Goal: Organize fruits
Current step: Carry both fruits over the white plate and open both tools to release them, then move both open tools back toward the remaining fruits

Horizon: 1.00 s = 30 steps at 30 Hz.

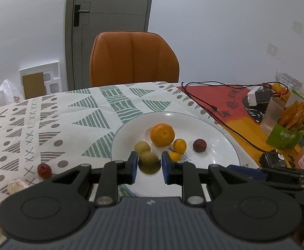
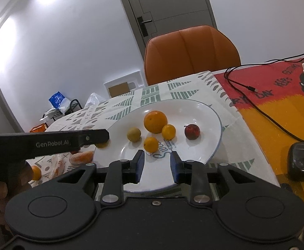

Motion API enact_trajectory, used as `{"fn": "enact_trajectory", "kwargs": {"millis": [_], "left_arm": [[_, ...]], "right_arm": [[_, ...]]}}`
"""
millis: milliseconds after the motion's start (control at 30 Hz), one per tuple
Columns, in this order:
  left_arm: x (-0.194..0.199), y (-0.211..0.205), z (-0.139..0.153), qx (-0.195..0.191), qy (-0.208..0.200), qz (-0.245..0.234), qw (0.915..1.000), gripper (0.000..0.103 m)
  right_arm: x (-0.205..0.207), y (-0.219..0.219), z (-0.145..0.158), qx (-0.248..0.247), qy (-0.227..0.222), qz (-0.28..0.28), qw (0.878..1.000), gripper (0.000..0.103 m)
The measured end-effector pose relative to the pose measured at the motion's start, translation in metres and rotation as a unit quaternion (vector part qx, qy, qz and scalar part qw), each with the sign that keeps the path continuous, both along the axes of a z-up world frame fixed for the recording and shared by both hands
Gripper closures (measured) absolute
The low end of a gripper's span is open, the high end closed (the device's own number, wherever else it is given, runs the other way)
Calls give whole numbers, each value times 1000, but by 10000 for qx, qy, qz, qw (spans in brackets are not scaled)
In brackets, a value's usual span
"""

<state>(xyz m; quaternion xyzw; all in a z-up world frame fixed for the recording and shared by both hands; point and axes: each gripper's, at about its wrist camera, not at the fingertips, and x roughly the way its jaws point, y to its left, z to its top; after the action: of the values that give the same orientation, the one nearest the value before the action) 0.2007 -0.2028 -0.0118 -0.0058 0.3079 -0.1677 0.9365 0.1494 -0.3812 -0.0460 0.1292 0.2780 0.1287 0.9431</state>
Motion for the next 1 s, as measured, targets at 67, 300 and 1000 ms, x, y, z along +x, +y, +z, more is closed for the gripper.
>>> {"fn": "enact_trajectory", "kwargs": {"millis": [67, 300, 1000], "left_arm": [[-1, 1, 3, -6, -31, 23, 10000, 76], [-9, 21, 9, -16, -46, 259, 9997, 76], [-41, 124, 21, -146, -267, 1331, 9906, 21]], "right_arm": [[-1, 0, 0, 7, 9, -6, 10000, 74], [-3, 5, 0, 62, 14, 61, 10000, 74], [-2, 69, 19, -121, -242, 561, 9981, 50]]}}
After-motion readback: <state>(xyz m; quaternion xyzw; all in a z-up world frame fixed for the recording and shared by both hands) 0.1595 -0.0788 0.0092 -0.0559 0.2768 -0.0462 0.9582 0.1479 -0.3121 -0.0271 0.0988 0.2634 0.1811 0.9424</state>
